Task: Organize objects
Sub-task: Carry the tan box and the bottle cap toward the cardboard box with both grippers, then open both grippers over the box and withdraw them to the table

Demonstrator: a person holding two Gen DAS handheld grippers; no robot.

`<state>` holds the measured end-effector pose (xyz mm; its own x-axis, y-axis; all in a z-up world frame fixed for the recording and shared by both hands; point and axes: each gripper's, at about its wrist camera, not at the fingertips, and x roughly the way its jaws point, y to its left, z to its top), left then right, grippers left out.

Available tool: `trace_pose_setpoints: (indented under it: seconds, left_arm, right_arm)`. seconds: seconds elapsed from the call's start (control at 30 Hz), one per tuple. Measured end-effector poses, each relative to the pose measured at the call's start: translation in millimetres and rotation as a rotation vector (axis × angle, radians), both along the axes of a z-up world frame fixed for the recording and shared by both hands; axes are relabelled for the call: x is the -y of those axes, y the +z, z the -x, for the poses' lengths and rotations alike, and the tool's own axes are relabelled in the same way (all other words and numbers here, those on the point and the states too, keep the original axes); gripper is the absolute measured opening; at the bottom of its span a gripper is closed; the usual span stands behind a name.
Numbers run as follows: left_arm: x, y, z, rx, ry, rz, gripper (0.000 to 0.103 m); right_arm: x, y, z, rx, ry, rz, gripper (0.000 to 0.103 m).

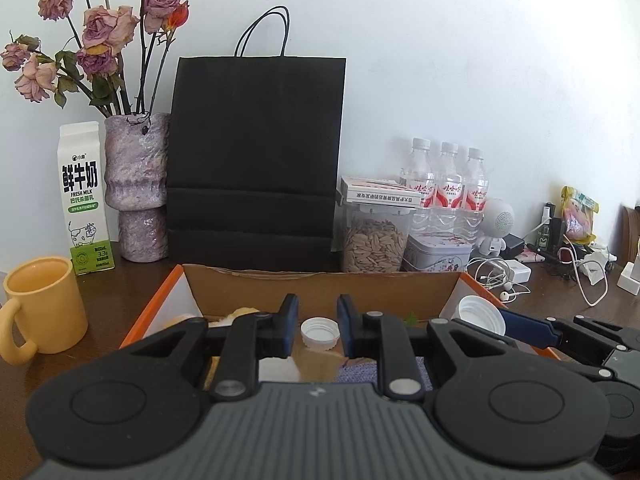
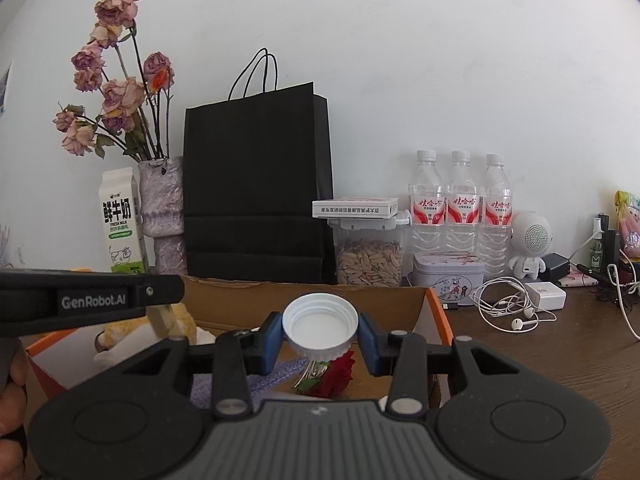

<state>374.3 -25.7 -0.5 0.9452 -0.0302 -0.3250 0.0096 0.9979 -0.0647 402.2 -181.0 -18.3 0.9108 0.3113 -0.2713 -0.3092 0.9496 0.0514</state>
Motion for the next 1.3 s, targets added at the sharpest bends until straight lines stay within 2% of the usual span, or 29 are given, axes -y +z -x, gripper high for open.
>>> trace_pose_setpoints:
  seconds: [0.13,0.2,0.23,0.27,0.3,0.33,0.37,0.4,0.47,0.9,1.3]
  left_arm:
    - [0.1,0.4,1.7,0.006,-0.007,-0.001,0.022]
    - [0.6,0.0,2.8,0.01,-0.004,-0.005,0.024]
    - [0.5,-0.3,3.4,0.012,-0.003,-0.004,0.032]
    - [0.0,-0.4,3.8,0.013,0.002,-0.001,0.055]
    - [-0.5,-0.5,4.8,0.019,0.013,0.001,0.068]
    - [-1.0,-0.2,6.6,0.034,0.026,0.002,0.089]
    - [-1.5,0.4,8.4,0.051,0.036,0.001,0.099]
    - [-2.2,1.3,9.6,0.062,0.044,0.0,0.102]
    - [-2.9,2.0,11.7,0.076,0.057,0.006,0.103]
    - [-3.3,-6.2,15.5,0.068,0.072,-0.005,0.103]
    - [-19.1,-13.0,52.5,0.101,0.142,0.001,0.103]
  right_arm:
    - [-1.3,-1.2,2.3,-0.004,-0.001,0.009,0.039]
    - [-1.2,-1.4,3.0,-0.009,-0.004,0.01,0.043]
    - [-0.6,-1.6,3.5,-0.014,-0.004,0.006,0.056]
    - [0.1,-1.9,3.7,-0.017,-0.006,0.002,0.073]
    - [0.5,-2.1,4.5,-0.015,-0.011,0.0,0.08]
    - [1.1,-2.2,5.7,-0.008,-0.017,-0.001,0.088]
    - [1.2,-2.0,6.4,-0.004,-0.018,0.0,0.089]
    - [1.4,-1.9,6.6,-0.004,-0.016,-0.002,0.09]
    - [2.0,-2.7,6.5,-0.006,-0.016,-0.005,0.094]
    - [2.9,-3.8,9.7,0.002,-0.032,-0.002,0.098]
    - [3.2,-4.7,33.9,0.041,-0.05,0.017,0.099]
